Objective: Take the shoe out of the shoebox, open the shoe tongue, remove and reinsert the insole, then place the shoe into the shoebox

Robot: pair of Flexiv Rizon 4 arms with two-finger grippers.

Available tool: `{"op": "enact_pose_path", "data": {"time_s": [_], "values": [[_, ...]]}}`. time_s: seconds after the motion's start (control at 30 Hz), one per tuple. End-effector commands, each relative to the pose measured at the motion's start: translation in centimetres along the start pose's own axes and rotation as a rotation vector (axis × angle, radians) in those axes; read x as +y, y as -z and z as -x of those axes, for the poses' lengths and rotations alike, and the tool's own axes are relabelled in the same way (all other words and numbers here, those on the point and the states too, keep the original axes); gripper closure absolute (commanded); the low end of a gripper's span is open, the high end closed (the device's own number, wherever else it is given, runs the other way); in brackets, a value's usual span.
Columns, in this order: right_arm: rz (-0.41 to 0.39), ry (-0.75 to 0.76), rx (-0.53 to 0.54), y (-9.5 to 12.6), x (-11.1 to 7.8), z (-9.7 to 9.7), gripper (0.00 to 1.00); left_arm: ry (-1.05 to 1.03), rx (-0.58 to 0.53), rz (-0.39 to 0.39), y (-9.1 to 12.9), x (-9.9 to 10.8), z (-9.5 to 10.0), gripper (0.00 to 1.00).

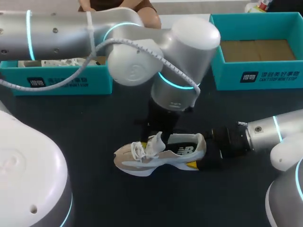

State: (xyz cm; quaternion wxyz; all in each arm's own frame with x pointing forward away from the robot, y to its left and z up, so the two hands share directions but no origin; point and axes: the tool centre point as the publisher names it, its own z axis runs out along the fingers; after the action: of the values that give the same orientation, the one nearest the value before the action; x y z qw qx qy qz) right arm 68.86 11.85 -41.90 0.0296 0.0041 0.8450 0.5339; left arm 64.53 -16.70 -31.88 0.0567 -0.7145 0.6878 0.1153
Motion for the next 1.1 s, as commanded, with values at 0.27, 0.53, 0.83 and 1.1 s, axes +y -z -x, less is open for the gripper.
{"op": "enact_pose_path", "data": {"time_s": [0.27, 0.53, 0.83, 1.1], "values": [[-0.006, 0.000, -0.001, -0.4, -0.2, 0.1, 1.00, 0.057, 0.108, 0.020, 0.5, 0.6, 3.0, 1.00], [-0.006, 0.000, -0.001, -0.4, -0.2, 0.1, 1.00, 0.070, 0.177, 0.046, 0.4, 0.7, 5.5, 1.00], [-0.006, 0.000, -0.001, -0.4, -0.2, 0.1, 1.00, 0.113, 0.139, 0.024, -2.1, 0.1, 7.4, 1.00], [-0.006, 0.000, -0.001, -0.4, -0.2, 0.1, 1.00, 0.138, 0.109, 0.040, -5.0, -0.7, 8.0, 0.58]]}}
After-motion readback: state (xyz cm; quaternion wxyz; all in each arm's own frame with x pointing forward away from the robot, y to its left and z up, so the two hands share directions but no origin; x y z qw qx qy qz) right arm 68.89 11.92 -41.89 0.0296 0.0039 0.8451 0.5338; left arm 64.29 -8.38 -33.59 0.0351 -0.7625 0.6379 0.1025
